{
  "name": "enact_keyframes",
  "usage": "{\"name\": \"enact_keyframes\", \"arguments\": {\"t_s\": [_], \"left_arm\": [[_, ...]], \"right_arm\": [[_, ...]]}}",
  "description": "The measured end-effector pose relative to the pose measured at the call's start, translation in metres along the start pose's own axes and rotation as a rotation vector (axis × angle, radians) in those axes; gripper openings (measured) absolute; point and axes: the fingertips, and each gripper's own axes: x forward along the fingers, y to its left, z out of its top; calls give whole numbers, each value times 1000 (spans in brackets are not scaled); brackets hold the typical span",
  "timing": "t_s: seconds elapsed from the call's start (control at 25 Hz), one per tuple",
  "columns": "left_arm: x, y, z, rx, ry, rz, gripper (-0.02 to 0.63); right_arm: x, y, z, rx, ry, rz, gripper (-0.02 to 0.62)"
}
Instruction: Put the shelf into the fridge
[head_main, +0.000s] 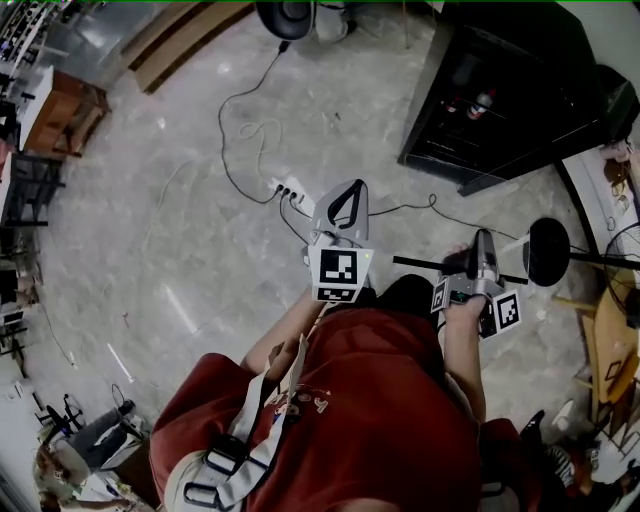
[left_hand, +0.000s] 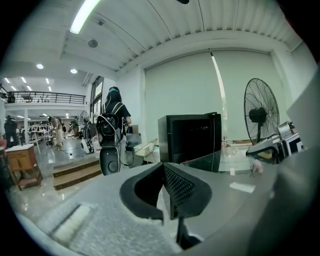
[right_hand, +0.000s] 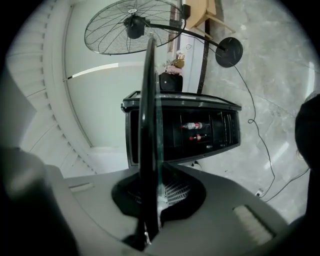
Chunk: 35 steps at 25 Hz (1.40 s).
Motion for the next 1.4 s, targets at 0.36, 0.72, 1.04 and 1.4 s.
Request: {"name": "enact_keyframes", "arguments": {"t_s": [0.36,0.72,1.04,1.4], "left_arm": [[51,-34,14,41,12,-106,6],[109,-54,35,12,43,-98,6],[145,-65,50,41,56,-47,6],[165,-84,62,35,70,-13,6]], "right_arm": [[25,17,26,-46,-60,45,8],[77,31,53,13,-48,60,8],[125,44,87,27,-31,86,8],[169,66,109,-25,1,135,7]]}}
